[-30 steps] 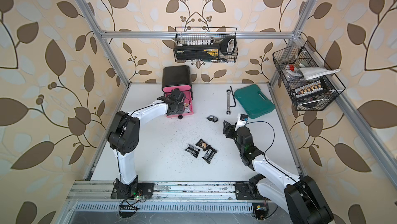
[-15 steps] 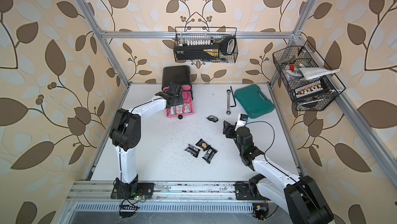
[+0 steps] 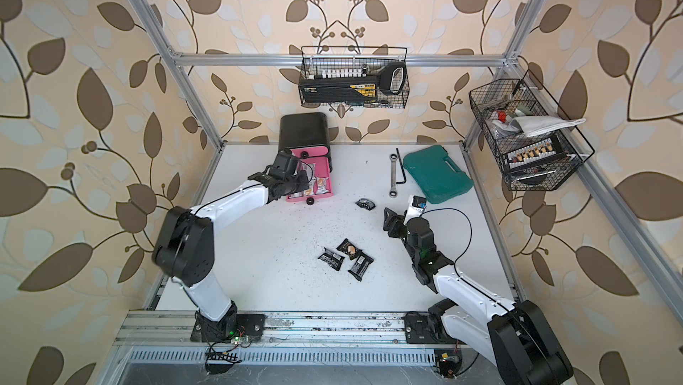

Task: Place the cookies into the drawer by color
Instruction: Close the drawer in the storage box.

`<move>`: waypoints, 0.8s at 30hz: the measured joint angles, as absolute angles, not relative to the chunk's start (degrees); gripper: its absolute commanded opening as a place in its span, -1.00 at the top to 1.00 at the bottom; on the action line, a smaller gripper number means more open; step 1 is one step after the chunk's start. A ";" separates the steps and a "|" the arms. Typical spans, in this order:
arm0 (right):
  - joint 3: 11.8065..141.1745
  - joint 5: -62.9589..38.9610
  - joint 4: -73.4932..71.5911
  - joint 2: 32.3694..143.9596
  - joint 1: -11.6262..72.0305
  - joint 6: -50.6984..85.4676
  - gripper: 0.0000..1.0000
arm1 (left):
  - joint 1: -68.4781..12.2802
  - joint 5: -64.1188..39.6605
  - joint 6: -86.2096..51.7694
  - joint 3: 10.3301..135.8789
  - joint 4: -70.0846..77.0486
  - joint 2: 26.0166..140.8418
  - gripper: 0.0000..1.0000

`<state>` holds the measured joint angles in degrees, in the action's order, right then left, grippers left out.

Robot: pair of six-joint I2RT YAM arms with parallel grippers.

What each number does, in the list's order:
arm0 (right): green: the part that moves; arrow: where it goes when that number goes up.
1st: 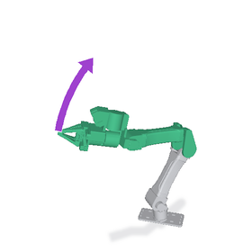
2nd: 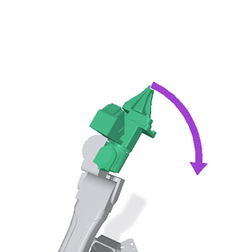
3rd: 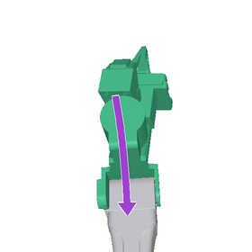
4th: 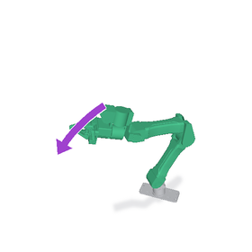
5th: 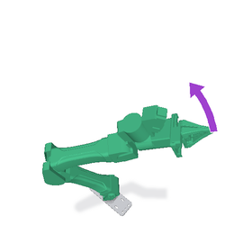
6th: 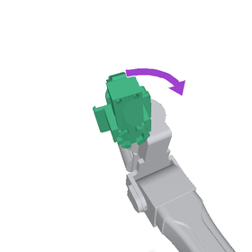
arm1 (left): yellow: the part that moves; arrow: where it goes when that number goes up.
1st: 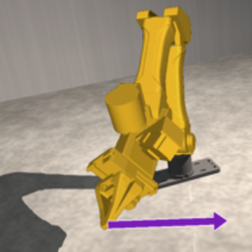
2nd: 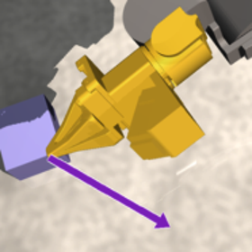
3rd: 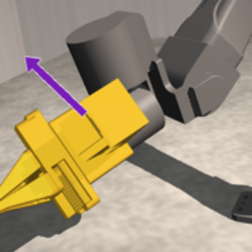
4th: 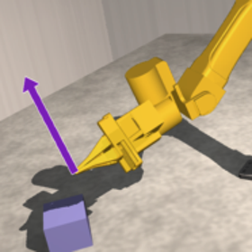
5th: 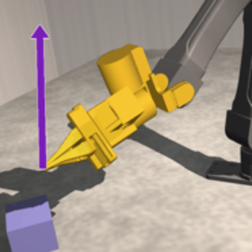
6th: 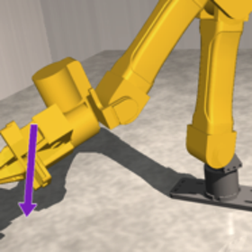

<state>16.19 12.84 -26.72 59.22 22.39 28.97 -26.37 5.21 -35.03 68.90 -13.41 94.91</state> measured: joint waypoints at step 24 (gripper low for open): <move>16.43 12.62 -26.68 59.44 22.39 29.15 -0.51 | -37.45 17.65 -44.93 59.02 -3.55 102.91 -0.41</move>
<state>16.43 12.62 -26.68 59.44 22.39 29.15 -37.45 17.65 -44.93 59.02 -3.55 102.91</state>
